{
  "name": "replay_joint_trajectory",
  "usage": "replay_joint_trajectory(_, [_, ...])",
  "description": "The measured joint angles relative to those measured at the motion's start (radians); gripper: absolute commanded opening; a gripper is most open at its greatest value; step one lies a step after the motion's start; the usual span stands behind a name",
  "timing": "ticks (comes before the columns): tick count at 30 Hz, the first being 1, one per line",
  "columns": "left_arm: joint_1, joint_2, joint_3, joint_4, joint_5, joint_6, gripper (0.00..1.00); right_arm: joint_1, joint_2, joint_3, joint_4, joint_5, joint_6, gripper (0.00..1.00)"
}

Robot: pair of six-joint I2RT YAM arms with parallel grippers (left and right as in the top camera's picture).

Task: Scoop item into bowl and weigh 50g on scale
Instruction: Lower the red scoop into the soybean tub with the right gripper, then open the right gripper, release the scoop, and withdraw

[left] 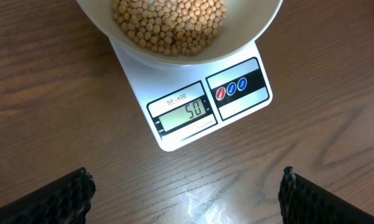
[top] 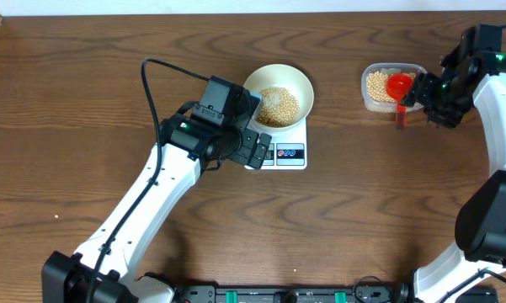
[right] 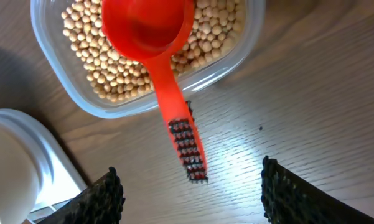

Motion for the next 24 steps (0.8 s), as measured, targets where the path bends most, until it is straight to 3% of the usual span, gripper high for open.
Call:
replay_joint_trajectory(10, [0.0, 0.0, 0.0, 0.0, 0.0, 0.0, 0.96, -0.006, -0.012, 0.039, -0.001, 0.002, -0.105, 0.74])
replay_joint_trajectory(12, [0.0, 0.0, 0.0, 0.0, 0.0, 0.0, 0.96, -0.006, -0.038, 0.063, -0.005, 0.002, -0.122, 0.82])
replay_joint_trajectory(13, [0.0, 0.0, 0.0, 0.0, 0.0, 0.0, 0.97, -0.006, -0.063, 0.078, -0.005, 0.002, -0.127, 0.99])
replay_joint_trajectory(21, [0.0, 0.0, 0.0, 0.0, 0.0, 0.0, 0.96, -0.006, -0.319, 0.131, -0.001, -0.017, -0.15, 0.99])
replay_joint_trajectory(24, [0.0, 0.0, 0.0, 0.0, 0.0, 0.0, 0.96, -0.006, -0.404, 0.143, -0.071, -0.025, -0.153, 0.99])
